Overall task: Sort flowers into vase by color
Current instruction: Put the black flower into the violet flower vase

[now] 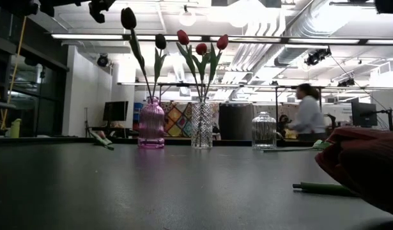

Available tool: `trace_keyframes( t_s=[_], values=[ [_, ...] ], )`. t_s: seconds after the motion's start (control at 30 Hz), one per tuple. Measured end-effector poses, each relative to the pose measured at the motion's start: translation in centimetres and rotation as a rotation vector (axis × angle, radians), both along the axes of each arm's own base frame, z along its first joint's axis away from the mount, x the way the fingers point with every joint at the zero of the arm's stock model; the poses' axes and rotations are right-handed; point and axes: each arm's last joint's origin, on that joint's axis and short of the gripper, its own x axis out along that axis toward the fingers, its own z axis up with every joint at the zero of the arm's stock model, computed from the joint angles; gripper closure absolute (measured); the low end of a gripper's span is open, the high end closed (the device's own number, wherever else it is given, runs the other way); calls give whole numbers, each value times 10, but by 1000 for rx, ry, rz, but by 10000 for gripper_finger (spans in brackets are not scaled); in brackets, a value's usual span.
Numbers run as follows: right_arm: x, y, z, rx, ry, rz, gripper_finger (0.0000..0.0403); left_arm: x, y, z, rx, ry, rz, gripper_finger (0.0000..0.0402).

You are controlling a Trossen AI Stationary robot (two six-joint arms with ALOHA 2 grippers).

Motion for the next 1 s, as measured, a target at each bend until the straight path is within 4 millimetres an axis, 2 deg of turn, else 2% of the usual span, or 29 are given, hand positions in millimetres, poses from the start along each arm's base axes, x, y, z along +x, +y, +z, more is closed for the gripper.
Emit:
trace_keyframes(
  t_s=[0.2,0.27,0.37,0.53,0.77,0.9,1.0],
  values=[
    [5,-3,-5,141,237,-542,175,0,0,0,0,0,-2,206],
    [7,2,-10,179,279,-602,175,0,0,0,0,0,-2,206],
    [9,14,-19,169,311,-573,175,0,0,0,0,0,-2,206],
    [11,38,-32,152,335,-409,175,0,0,0,0,1,-2,206],
    [1,51,-49,82,411,-245,184,0,0,0,1,1,-3,206],
    [-4,52,-54,35,438,-224,232,0,0,0,0,1,-3,206],
    [-9,47,-60,-41,491,-241,300,0,0,0,0,1,-3,206]
  ],
)
